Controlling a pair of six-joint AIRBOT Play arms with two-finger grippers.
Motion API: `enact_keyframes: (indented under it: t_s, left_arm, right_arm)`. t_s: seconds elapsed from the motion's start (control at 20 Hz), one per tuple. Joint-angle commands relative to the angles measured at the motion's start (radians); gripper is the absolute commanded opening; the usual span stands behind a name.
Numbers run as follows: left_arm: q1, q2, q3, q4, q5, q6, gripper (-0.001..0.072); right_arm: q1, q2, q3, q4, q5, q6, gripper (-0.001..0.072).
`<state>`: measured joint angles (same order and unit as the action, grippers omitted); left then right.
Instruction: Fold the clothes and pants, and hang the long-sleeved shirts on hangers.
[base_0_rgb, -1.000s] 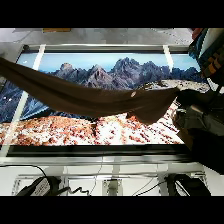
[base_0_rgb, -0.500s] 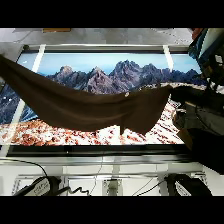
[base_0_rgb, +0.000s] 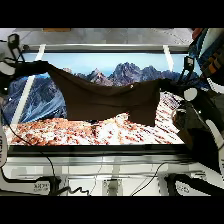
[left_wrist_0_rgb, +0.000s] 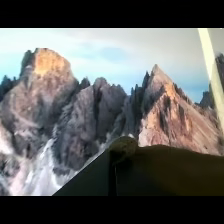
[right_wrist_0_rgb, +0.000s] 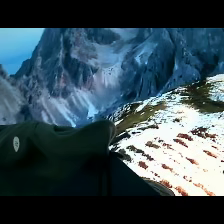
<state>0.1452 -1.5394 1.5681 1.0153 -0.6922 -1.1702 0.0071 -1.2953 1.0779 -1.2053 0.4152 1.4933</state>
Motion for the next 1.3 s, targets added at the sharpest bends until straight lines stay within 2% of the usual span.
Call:
enact_keyframes:
  t_s: [0.0, 0.15, 0.3, 0.45, 0.6, 0.75, 0.95, 1.1, 1.25]
  left_arm:
    - [-0.045, -0.031, 0.0, -0.006, 0.105, -0.001, 0.001]
    - [-0.044, 0.038, 0.0, -0.009, 0.085, 0.006, 0.001]
    - [-0.044, 0.189, 0.0, 0.02, 0.048, 0.108, 0.0009]
    - [-0.044, 0.381, 0.0, 0.127, -0.153, 0.192, 0.0009]
    - [-0.044, 0.573, 0.0, 0.284, -0.304, 0.191, 0.001]
    - [-0.044, 0.761, 0.0, 0.355, -0.352, 0.191, 0.0009]
    - [-0.043, 0.911, 0.0, 0.354, -0.314, 0.191, 0.0009]
    - [-0.044, 0.908, -0.006, 0.354, -0.318, 0.179, 0.0009]
    - [-0.044, 0.824, -0.081, 0.344, -0.319, 0.105, 0.001]
  right_arm:
    - [0.0, -0.06, 0.001, 0.002, -0.068, 0.018, 0.0017]
    - [0.0, -0.014, 0.015, -0.006, -0.019, 0.009, 0.0017]
    - [0.0, 0.129, 0.077, -0.034, 0.174, -0.12, 0.0017]
    - [0.0, 0.331, 0.151, -0.034, 0.46, -0.232, 0.0017]
    - [0.0, 0.542, 0.227, -0.028, 0.645, -0.231, 0.0016]
    - [0.0, 0.754, 0.248, 0.047, 0.674, -0.209, 0.0017]
    - [0.0, 0.926, 0.248, 0.114, 0.612, -0.097, 0.0017]
    - [0.0, 0.92, 0.235, 0.106, 0.583, -0.076, 0.0017]
    - [0.0, 0.809, 0.167, 0.077, 0.585, -0.073, 0.0017]
